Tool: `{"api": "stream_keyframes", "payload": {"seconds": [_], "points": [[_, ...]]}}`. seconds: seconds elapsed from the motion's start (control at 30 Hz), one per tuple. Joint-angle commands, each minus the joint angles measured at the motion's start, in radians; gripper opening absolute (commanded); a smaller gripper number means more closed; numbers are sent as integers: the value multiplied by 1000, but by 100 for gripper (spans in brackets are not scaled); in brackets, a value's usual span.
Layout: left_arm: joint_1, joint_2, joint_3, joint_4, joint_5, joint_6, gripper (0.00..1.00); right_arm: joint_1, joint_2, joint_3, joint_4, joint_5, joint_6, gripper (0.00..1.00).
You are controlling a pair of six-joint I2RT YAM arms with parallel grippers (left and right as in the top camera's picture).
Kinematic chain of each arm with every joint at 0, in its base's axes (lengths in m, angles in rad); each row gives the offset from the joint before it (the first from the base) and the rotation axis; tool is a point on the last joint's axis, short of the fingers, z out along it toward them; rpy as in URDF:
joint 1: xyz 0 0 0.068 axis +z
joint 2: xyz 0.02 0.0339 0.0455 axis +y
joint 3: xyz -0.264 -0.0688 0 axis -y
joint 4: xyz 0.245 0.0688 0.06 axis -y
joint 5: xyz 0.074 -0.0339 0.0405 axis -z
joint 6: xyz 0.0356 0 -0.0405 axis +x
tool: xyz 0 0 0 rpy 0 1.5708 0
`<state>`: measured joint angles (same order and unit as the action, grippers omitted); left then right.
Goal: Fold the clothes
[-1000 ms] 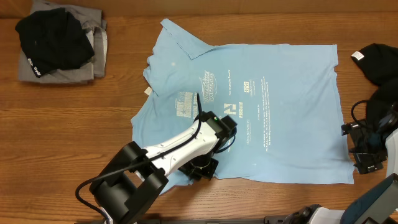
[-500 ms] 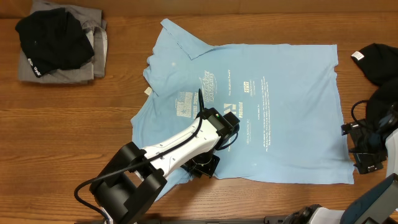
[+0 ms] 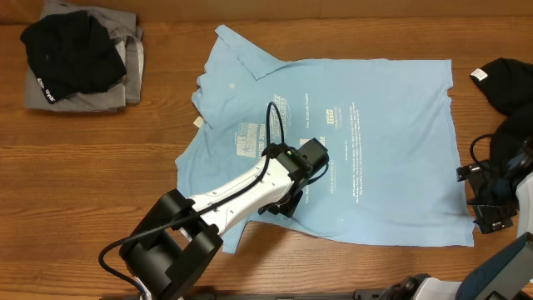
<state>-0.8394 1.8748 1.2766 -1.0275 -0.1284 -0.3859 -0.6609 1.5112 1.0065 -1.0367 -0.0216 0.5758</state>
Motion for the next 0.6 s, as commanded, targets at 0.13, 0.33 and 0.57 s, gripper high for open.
{"api": "stream_keyframes", "payload": {"seconds": [0.13,0.33,0.57], "points": [[11,-8,17,51,-142,58,4,-1,-28,-2,3,-1,-1,100],[11,-3,16,100,-211,58,4,-1,-28,-35,26,-3,-1,100],[12,2,16,180,-234,72,26,-1,-28,-37,29,-3,-2,100]]}}
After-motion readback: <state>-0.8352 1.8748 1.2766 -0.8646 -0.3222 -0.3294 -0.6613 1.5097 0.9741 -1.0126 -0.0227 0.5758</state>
